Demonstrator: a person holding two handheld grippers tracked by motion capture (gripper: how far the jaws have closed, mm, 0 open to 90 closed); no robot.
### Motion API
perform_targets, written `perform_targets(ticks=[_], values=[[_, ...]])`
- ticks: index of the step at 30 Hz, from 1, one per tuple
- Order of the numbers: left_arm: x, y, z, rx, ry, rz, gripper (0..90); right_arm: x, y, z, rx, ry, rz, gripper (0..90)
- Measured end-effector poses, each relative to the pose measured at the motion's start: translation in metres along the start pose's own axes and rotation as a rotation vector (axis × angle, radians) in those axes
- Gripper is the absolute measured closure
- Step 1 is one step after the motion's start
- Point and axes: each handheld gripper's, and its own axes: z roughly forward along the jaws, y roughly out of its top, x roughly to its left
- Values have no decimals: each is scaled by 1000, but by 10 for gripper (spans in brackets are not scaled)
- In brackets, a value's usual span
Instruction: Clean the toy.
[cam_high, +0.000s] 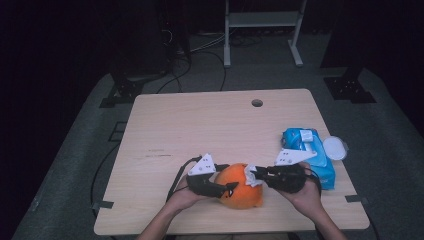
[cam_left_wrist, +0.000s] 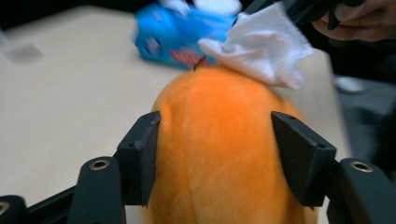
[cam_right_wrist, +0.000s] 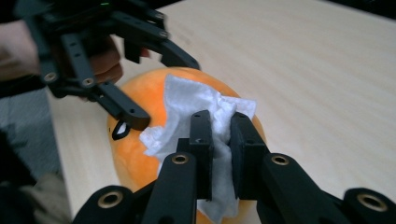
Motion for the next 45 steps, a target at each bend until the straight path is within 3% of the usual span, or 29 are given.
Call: perform_targets(ticks=[1, 2, 3, 6, 7, 8, 9, 10, 11, 12, 13, 16, 17, 18, 19, 20, 21, 22, 26, 30, 31, 35, 38, 41, 42, 43, 45], values=[[-2, 0, 0, 1, 27, 44, 371, -2, 1, 0, -9, -11, 4, 799], [-2, 0, 0, 1, 27, 44, 370, -6, 2, 0, -17, -29, 14, 799], [-4, -4, 1, -1, 12, 74, 366, -9, 0, 3, -9, -36, 21, 798], [-4, -6, 2, 11, -6, 60, 270, -13, -5, 10, 12, -31, 36, 798], [-2, -6, 1, 19, -21, 36, 205, -11, -10, 13, 24, 8, 44, 798], [0, -6, 1, 19, -23, 17, 160, -9, -11, 13, 25, 15, 41, 798], [6, -7, 1, 36, -41, -81, 103, -6, -11, 12, 27, 20, 32, 798], [8, -9, 2, 68, -61, -125, 53, -2, -11, 11, 25, 26, 23, 798], [9, -12, 4, 104, -81, -157, 34, 2, -11, 10, 21, 41, 18, 798], [9, -12, 4, 104, -81, -157, 34, 2, -11, 10, 21, 41, 18, 798], [8, -17, 8, 134, -108, -184, 38, 13, -10, 11, 22, 54, -12, 798], [6, -17, 8, 143, -101, -154, 144, 20, -7, 14, 27, 57, -35, 800], [5, -14, 3, 137, -80, -100, 207, 25, -5, 17, 31, 49, -55, 802], [5, -14, 3, 137, -80, -100, 258, 25, -5, 17, 31, 49, -55, 802], [4, -11, -1, 97, -61, -55, 290, 21, -1, 13, 18, 45, -47, 804], [4, -11, -1, 97, -61, -55, 303, 19, 0, 10, 7, 43, -40, 804], [2, -6, -3, 70, -8, 33, 311, 16, 2, 6, -6, 31, -32, 804], [1, -4, -3, 62, 7, 63, 311, 13, 3, 2, -19, 12, -30, 804], [-2, -11, 4, 56, -29, 90, 292, 0, 1, -5, -41, -17, 12, 804], [2, -12, 5, 69, -39, 42, 171, -2, -7, 5, -9, -9, 11, 803], [6, -14, 4, 55, -51, -20, 158, -4, -8, 6, 1, -16, 10, 803], [8, -17, 2, 60, -54, -39, 154, -11, -13, 1, 16, -37, 27, 803], [7, -17, 4, 62, -48, -46, 156, -10, -12, -2, 3, -26, 37, 803], [6, -18, 6, 60, -37, -55, 155, 3, -4, 1, -12, 25, 6, 802], [6, -18, 6, 60, -37, -55, 151, 3, -4, 1, -12, 25, 6, 802], [7, -19, 5, 69, -39, -50, 151, 13, -2, 8, 13, 12, -44, 802], [8, -21, 4, 60, -45, -59, 153, 12, -2, 10, 19, 14, -48, 801]])
